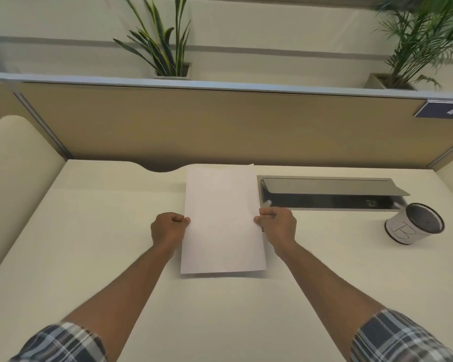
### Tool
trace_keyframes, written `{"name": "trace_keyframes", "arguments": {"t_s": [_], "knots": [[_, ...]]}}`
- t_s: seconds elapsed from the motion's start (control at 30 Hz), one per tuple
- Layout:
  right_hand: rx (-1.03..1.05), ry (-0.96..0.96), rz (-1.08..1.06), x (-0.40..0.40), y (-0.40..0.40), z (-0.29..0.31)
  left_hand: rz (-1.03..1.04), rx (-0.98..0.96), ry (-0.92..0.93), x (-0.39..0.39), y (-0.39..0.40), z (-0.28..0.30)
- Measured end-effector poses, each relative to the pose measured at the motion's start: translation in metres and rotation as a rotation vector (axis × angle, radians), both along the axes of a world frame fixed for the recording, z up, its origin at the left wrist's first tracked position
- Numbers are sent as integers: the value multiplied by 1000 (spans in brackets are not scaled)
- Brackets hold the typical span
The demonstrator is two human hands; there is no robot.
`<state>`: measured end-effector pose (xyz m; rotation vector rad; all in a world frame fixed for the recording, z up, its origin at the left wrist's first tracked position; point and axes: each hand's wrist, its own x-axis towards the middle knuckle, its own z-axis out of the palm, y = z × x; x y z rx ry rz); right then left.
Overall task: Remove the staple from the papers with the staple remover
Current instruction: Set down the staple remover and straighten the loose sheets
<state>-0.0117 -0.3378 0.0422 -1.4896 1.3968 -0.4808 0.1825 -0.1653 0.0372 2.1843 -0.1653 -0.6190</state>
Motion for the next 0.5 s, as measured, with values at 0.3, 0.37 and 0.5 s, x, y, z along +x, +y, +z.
{"name": "trace_keyframes", "arguments": {"t_s": [0.3,0.37,0.5], "knots": [[-121,133,77,51,-30,-38,1,59,-122,55,-42,-23],[-125,139,84,57,-33,-42,0,54,-139,61,-46,-28],[-159,146,102,67,-38,-47,-12,70,-179,71,-51,-37]]}}
